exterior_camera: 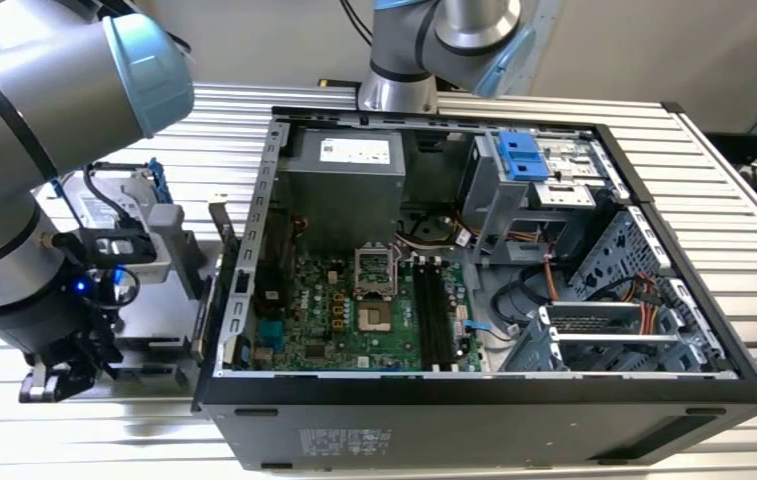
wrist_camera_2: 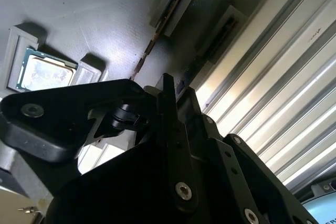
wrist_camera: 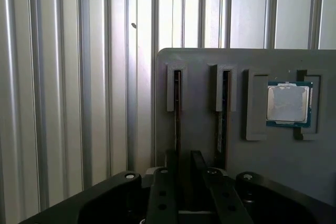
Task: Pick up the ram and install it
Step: 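Pick up the ram and move it above insertion slot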
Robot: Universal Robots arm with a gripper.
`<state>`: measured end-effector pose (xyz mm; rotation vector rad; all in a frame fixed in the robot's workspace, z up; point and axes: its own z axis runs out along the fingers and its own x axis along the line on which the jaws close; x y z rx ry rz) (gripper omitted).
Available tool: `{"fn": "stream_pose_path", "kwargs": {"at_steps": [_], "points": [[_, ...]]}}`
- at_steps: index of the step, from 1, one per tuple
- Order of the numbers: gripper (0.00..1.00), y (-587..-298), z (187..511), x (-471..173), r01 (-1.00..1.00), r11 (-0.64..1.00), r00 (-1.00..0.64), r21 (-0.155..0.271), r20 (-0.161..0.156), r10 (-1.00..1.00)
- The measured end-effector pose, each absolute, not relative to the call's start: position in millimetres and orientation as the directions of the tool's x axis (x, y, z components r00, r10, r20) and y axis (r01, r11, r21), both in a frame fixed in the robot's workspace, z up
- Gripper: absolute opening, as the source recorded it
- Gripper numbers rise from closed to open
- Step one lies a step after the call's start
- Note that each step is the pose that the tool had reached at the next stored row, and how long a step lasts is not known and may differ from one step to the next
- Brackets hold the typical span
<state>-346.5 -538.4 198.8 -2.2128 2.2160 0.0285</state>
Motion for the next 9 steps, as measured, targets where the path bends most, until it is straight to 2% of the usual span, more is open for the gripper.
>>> {"fn": "stream_pose_path", "kwargs": {"at_steps": [9], "points": [[0.0,-538.4,198.5,-346.5,-1.0,0.001,-0.002,0.006,-0.02,-1.0]]}}
